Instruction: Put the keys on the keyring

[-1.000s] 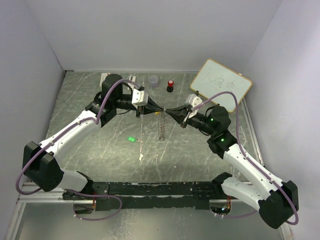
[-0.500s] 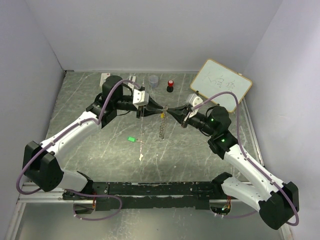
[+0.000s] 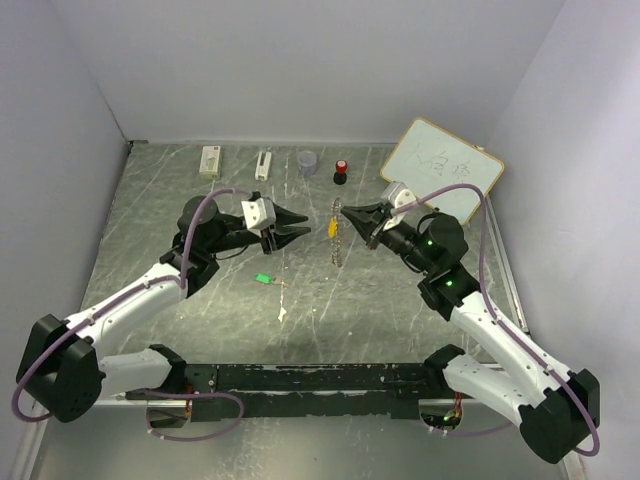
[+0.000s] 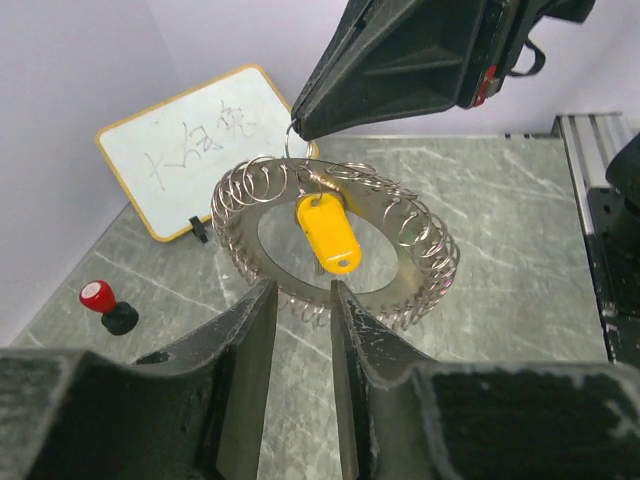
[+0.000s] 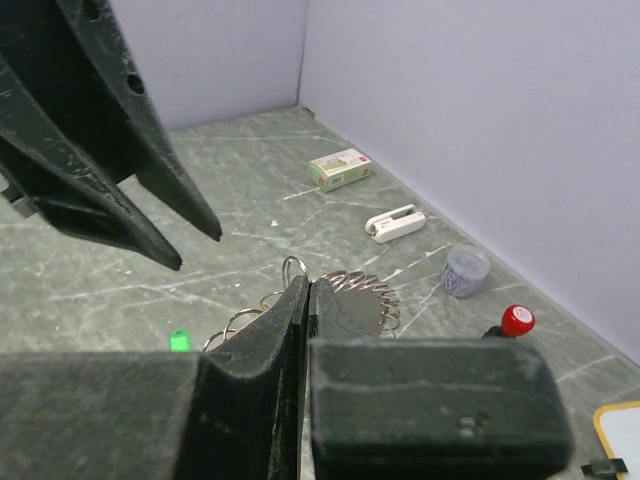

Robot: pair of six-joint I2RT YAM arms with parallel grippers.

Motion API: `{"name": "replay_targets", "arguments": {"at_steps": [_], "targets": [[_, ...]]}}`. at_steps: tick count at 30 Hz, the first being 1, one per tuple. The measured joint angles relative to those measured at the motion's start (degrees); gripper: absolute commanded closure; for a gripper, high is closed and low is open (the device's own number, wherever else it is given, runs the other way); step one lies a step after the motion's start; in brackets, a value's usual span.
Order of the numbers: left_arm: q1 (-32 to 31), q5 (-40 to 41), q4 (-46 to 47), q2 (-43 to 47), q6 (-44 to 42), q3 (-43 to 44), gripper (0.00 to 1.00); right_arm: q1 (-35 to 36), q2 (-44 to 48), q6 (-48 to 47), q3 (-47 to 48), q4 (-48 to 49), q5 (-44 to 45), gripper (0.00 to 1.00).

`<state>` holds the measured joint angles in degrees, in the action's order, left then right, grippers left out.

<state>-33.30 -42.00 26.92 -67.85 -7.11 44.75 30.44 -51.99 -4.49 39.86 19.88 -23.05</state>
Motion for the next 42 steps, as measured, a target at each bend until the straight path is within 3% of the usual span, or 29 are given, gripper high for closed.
{"name": "replay_targets", "arguments": {"at_steps": [12, 18, 23, 27, 34, 40, 42], "targets": [[0.0, 4.5, 14.4, -0.1, 10.7, -10.0, 0.63, 0.0, -1.6, 2.2, 0.0, 1.7, 5.1, 1.00], [0.1, 17.6, 13.4, 6.0, 13.4, -14.6, 0.61, 0.0, -6.9, 3.5, 0.0, 2.5, 4.6, 1.00], [0.2, 30.7, 11.5, 14.0, 15.1, -16.6, 0.61, -0.1, -15.8, 5.9, 0.0, 7.9, 2.1, 1.00], [0.3, 36.3, 9.9, 16.8, 15.7, -17.2, 0.61, -0.1, -25.2, 8.6, 1.1, 14.1, -1.1, 1.00], [0.7, 39.2, 8.2, 17.3, 16.2, -17.9, 0.61, -0.5, -39.9, 14.0, 6.6, 24.0, -6.3, 1.00], [0.9, 39.2, 8.3, 16.5, 16.6, -18.2, 0.62, -3.9, -37.9, 16.3, 1.7, 26.4, -6.6, 1.00], [0.9, 39.2, 8.7, 15.6, 16.9, -18.4, 0.63, -5.7, -36.5, 16.5, -0.9, 26.1, -6.2, 0.89]]}}
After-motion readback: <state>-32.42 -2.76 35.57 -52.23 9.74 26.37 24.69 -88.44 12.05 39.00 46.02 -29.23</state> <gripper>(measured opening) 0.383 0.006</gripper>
